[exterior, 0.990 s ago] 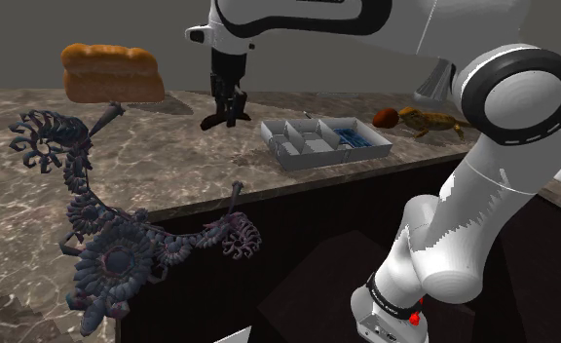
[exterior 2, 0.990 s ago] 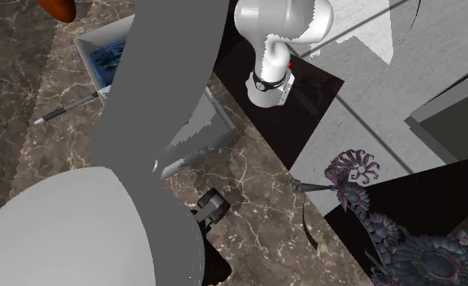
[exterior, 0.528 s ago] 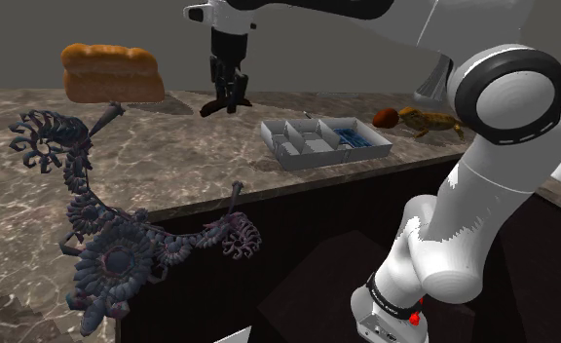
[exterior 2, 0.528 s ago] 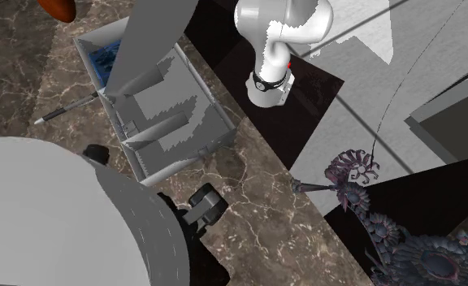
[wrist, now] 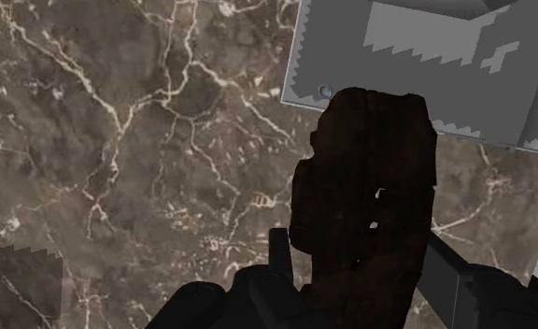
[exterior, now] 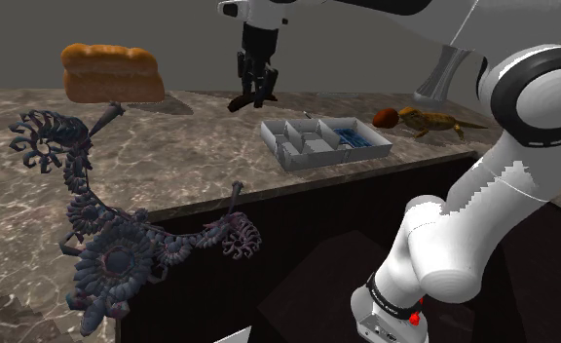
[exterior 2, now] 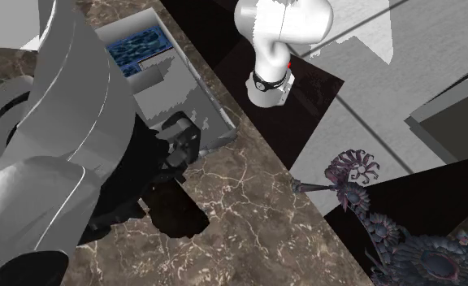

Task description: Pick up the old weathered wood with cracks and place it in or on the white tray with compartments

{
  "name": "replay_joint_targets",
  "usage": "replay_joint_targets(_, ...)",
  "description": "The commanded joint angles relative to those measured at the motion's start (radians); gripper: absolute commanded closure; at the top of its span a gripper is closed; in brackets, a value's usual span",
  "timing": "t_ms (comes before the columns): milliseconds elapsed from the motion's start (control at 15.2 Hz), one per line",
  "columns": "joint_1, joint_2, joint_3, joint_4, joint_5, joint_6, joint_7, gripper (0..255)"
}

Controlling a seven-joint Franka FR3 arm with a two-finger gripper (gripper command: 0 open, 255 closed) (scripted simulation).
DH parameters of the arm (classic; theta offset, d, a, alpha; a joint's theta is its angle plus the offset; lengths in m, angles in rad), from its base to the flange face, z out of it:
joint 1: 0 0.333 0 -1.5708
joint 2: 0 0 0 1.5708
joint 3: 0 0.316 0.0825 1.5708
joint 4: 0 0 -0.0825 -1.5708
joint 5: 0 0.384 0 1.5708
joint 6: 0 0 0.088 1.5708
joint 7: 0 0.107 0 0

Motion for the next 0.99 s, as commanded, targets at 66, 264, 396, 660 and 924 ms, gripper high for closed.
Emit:
replay_joint_targets(66, -0.020, -0.094, -0.021, -0.095, -0.024, 0.005, -0.037, 255)
replay_joint_targets(264, -0.042, -0.175, -0.044, -0.169, -0.048, 0.002, -0.077, 255)
replay_joint_targets(396, -0.058, -0.226, -0.061, -0.211, -0.066, -0.003, -0.106, 255)
replay_joint_targets(660, -0.092, -0.319, -0.098, -0.280, -0.104, -0.020, -0.166, 255)
replay_joint_targets(924, -0.127, -0.402, -0.141, -0.329, -0.147, -0.042, -0.233, 255)
